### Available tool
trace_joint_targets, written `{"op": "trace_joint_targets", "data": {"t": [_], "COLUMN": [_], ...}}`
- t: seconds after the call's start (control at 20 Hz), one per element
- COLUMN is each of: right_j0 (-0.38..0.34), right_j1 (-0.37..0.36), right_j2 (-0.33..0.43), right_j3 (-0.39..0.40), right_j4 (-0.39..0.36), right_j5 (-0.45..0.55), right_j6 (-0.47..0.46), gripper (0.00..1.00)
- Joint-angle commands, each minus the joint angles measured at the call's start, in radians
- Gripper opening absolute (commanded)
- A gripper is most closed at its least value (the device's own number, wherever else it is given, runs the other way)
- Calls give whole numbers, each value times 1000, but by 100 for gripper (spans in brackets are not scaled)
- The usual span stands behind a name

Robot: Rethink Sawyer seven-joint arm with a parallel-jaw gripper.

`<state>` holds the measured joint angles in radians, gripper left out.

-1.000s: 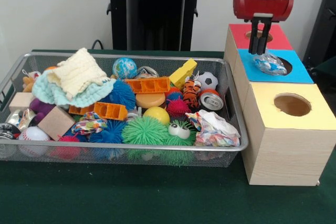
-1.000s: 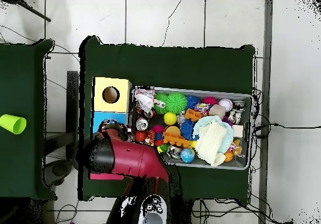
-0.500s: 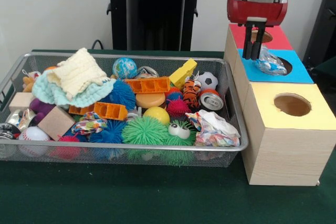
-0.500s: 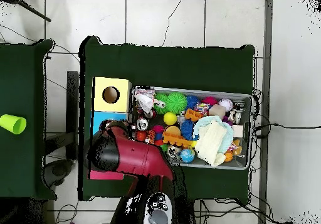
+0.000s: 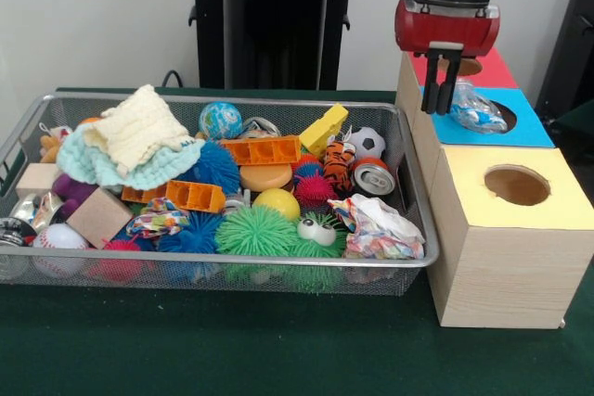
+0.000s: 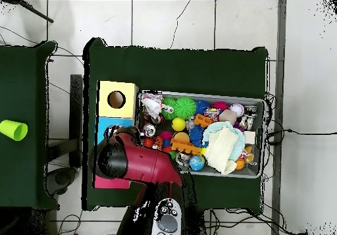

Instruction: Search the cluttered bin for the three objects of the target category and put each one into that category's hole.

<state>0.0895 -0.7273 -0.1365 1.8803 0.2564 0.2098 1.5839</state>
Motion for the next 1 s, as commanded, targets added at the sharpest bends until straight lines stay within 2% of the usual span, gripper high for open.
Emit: {"op": "trace_joint_targets", "data": {"t": [0.05, 0.55, 1.0], "right_j0": [-10, -5, 3], "right_j1": [21, -3, -34], "right_j2": [71, 79, 63], "right_j3": [-31, 1, 0], "right_j4": [16, 19, 15], "right_j5": [1, -1, 47], "right_j6": [191, 201, 192], "gripper": [0, 0, 0]}}
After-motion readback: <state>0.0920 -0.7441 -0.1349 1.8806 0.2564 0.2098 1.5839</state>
